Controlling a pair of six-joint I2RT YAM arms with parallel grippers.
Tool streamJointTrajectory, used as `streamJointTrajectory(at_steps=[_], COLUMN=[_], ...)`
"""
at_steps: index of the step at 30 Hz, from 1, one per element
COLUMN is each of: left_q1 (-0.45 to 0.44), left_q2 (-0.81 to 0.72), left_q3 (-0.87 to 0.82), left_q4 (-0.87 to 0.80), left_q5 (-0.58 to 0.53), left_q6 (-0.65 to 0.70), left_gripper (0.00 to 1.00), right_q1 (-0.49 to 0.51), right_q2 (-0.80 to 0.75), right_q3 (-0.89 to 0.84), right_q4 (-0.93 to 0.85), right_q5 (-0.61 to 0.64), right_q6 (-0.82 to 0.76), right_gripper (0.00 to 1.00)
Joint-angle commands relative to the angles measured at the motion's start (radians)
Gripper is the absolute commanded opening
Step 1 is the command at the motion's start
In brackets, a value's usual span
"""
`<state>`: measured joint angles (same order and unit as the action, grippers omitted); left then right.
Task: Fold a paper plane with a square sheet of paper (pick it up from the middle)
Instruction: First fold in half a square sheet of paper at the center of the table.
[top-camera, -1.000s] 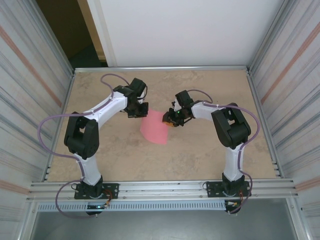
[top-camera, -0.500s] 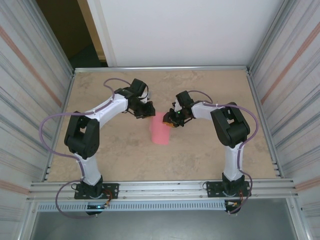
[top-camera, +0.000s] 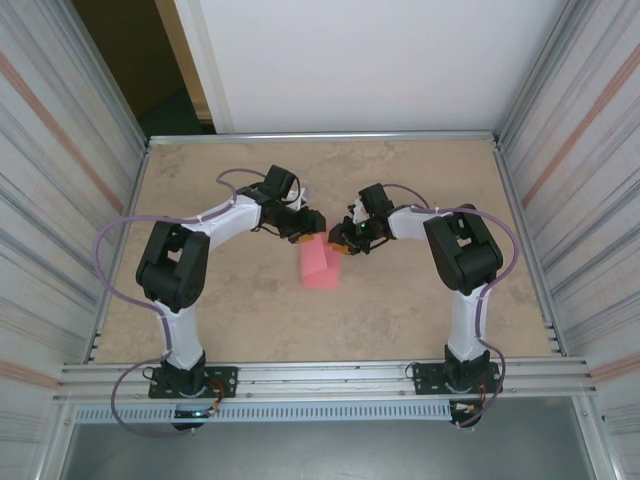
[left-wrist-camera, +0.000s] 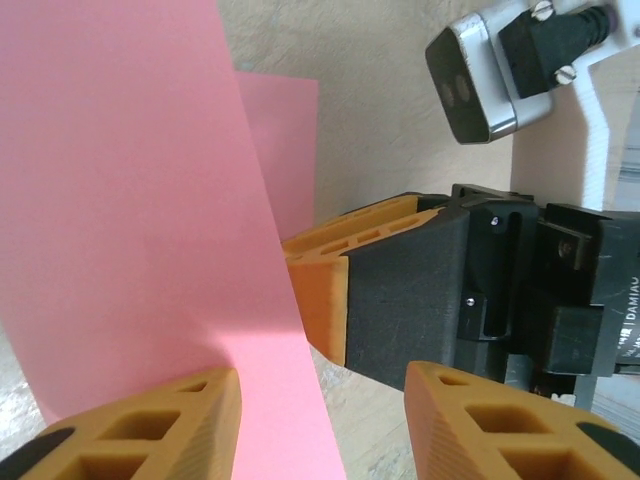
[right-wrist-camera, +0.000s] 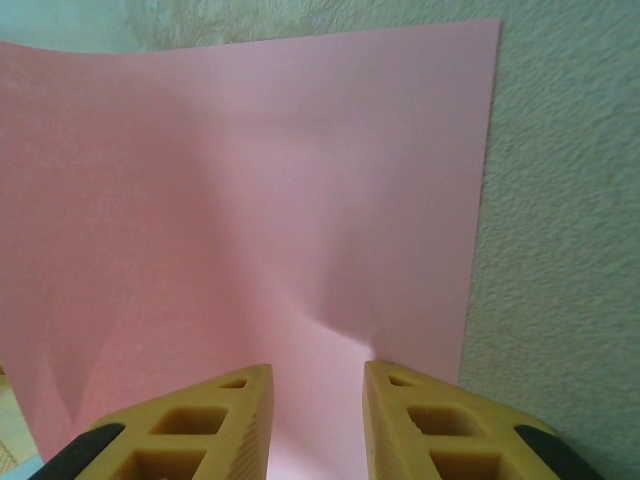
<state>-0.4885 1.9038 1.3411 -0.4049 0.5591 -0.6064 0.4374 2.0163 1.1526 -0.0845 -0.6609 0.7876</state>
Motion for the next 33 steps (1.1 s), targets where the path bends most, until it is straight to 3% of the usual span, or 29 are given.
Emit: streamJointTrajectory(at_steps=[1,6,13,21,33], left_q1=[-0.005,-0.005,-0.005,-0.008,-0.01], left_q2=[0.012,0.015,0.022,0.025,0.018], left_q3=[-0.031,-0.063,-0.105,-0.123,-0.133], left_q4=[0.029,0.038,0.069,0.079,0.09], left_q5=[0.014,-0.008,-0.014,-0.018,-0.015], left_q6=[0.002,0.007,-0.002,-0.004,-0.008], left_gripper=[0.4,0.2,0.06,0.0,0.0], right_q1=[-0.03,-0.047,-0.05,0.013,0.024], right_q2=[-0.03,-0.126,-0.158,-0.081,-0.01], right_q3=[-0.045,-0.07,-0.077,-0.019,0.016], right_q4=[0.008,0.067,0.081,0.097,0.146], right_q5=[0.021,0.012,-0.026,-0.074,-0.05], right_q6=[0.047,0.058,-0.004,-0.004,0.045], right_gripper=[0.3,0.32,0.39,0.45,0.35])
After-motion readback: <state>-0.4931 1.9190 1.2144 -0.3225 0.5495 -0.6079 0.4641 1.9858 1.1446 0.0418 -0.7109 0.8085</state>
